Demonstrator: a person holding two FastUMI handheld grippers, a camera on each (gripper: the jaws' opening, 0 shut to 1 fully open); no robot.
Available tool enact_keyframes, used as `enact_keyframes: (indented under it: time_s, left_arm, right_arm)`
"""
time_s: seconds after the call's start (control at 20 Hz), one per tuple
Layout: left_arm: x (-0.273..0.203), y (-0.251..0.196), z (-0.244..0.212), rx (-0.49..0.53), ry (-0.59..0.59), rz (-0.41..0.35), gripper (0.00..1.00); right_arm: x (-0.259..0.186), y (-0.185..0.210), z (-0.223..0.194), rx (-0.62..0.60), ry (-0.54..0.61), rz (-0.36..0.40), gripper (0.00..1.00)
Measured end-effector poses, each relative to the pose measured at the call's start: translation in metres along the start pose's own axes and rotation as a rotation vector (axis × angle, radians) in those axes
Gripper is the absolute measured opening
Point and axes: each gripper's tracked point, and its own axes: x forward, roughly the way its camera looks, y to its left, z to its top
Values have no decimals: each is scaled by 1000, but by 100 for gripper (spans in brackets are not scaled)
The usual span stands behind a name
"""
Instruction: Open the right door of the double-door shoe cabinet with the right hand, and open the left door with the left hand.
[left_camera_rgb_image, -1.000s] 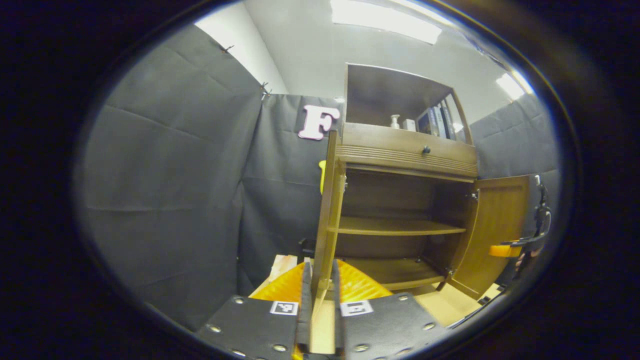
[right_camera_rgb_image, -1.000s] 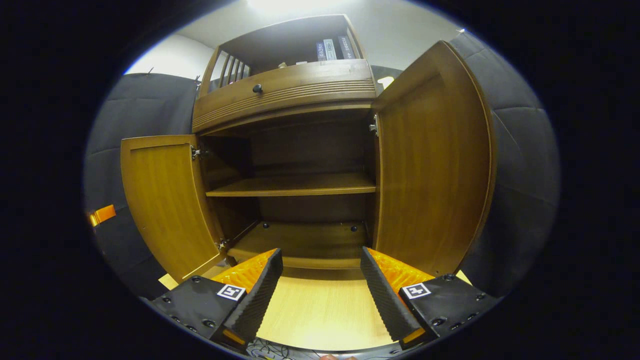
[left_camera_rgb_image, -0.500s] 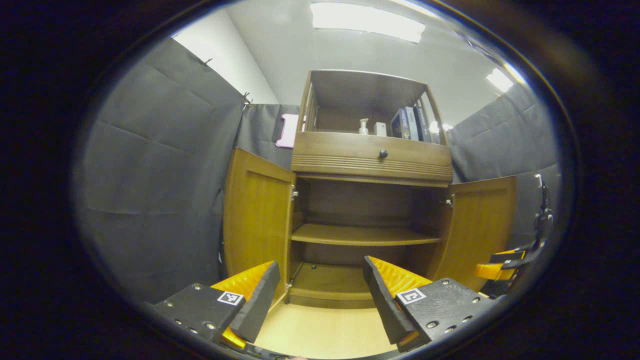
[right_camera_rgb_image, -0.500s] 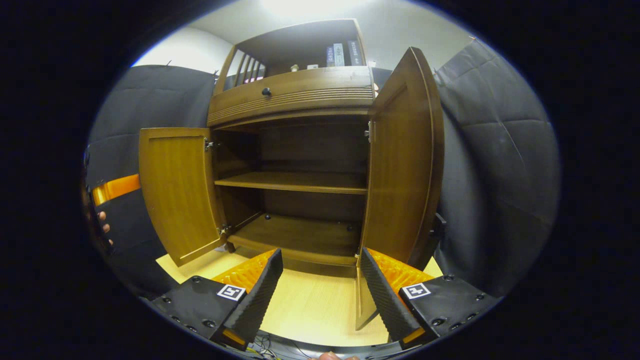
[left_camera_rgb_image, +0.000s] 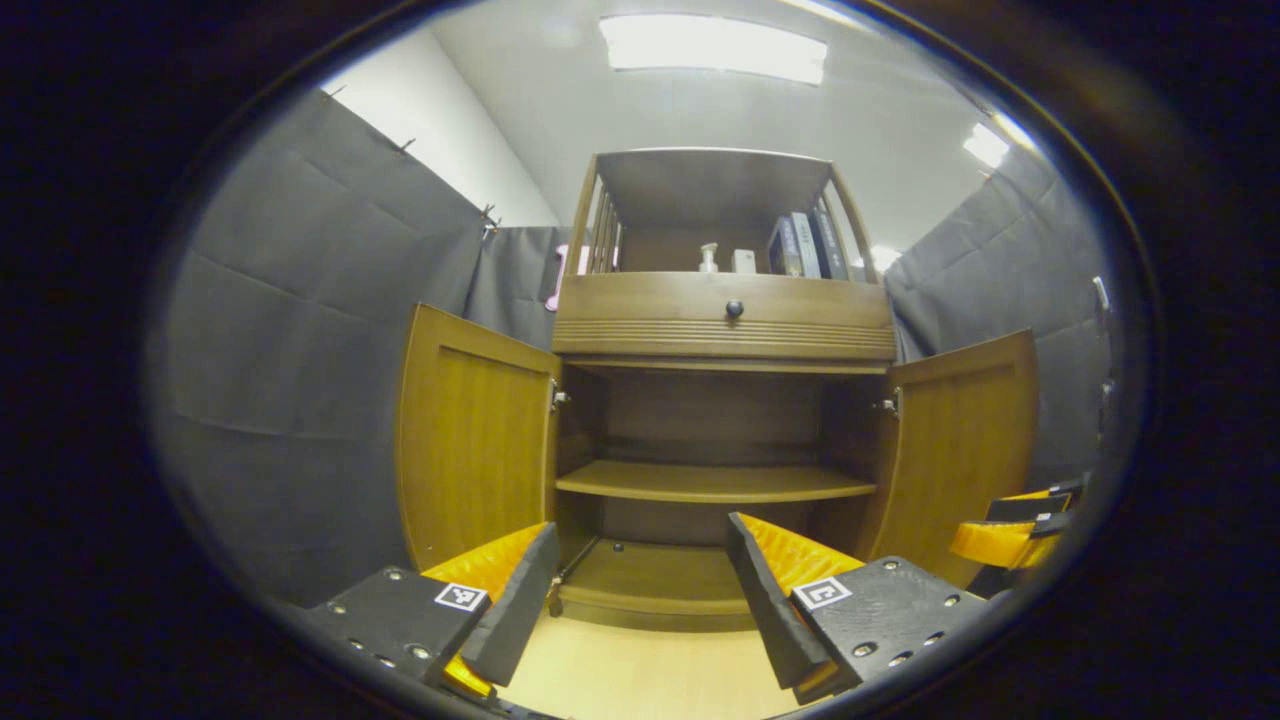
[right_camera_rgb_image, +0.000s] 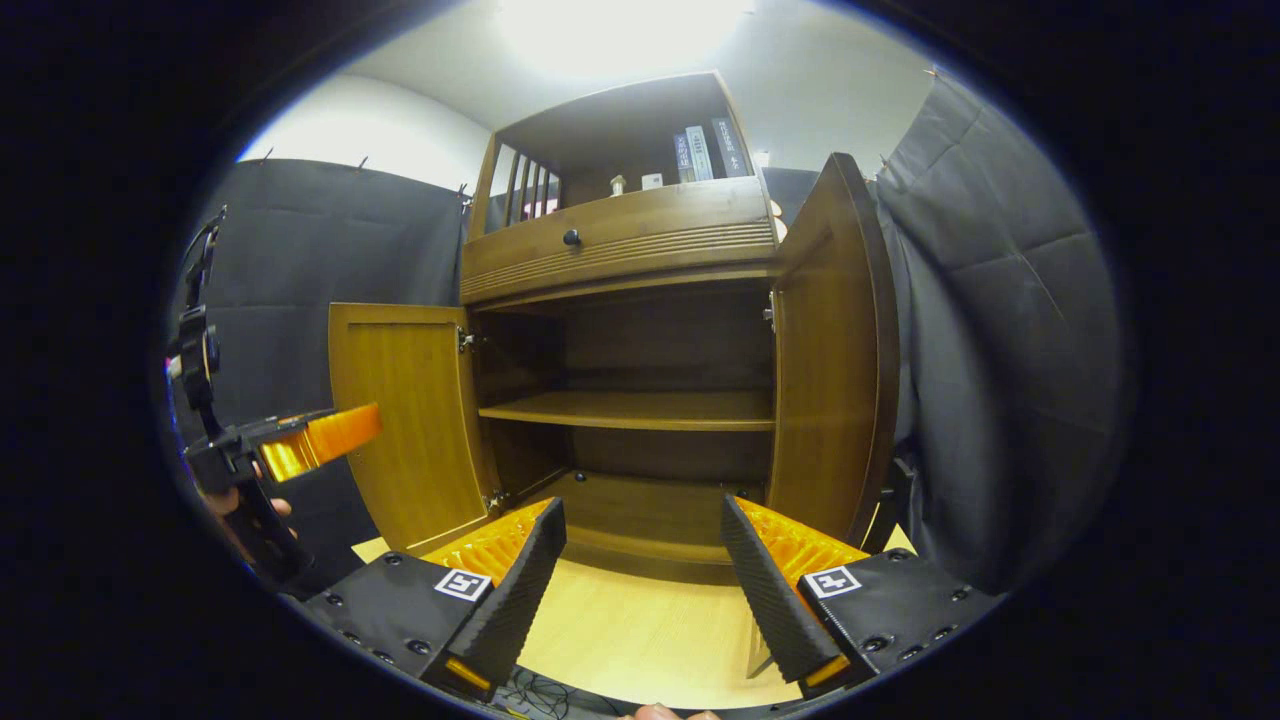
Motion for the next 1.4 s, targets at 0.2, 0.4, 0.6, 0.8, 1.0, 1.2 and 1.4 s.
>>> enact_keyframes:
  time_s: [0.2, 0.4, 0.6, 0.8, 1.0, 1.2, 1.4]
  left_arm:
    - [0, -1, 6, -50, -51, 18, 95]
    - [-1, 0, -15, -111, 6, -4, 95]
    - [4, 2, -27, -99, 29, -39, 95]
    - [7, 15, -50, -82, 65, -68, 95]
    - [12, 34, -68, -128, 62, -73, 95]
    - [14, 64, -94, -126, 66, -60, 95]
    - [13, 85, -118, -93, 100, -14, 95]
  right_arm:
    - [2, -1, -5, 18, 10, -16, 92]
    - [7, -9, -15, 38, 40, -61, 92]
    - [14, 0, -22, 32, 58, -79, 98]
    - [30, 10, -18, -5, 72, -102, 98]
    - [41, 15, -7, -38, 61, -144, 98]
    - [39, 22, -28, -99, 128, -159, 94]
    - [31, 7, -32, -110, 141, -195, 97]
